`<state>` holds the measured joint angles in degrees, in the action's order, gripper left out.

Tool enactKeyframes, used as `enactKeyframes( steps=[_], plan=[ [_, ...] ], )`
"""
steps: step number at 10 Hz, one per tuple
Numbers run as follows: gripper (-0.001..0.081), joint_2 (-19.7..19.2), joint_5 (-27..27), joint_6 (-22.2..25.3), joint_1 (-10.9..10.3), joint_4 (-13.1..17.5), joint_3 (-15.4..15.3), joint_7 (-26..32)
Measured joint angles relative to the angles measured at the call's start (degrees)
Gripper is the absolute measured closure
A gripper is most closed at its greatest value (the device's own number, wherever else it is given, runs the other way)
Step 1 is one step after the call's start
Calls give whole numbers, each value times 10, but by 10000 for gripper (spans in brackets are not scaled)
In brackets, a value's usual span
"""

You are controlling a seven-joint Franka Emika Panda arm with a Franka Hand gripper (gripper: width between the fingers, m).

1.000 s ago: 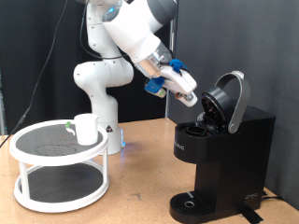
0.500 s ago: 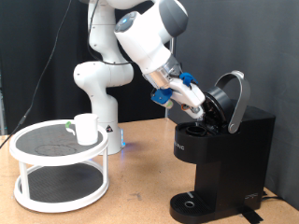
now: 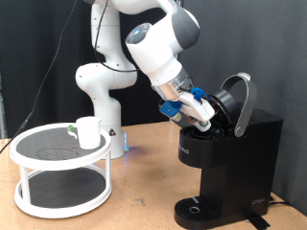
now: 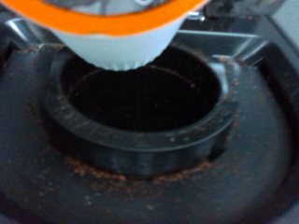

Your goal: Make a cup of coffee with the keurig machine

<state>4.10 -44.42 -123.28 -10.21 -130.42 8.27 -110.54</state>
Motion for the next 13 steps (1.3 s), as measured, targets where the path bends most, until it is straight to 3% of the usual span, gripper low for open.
enactKeyframes(
  steps=[5,13],
  plan=[
    [467,8,-2,-4,2,-11,1,2],
    [467,5,-3,-54,5,-24,0,-10]
  ],
)
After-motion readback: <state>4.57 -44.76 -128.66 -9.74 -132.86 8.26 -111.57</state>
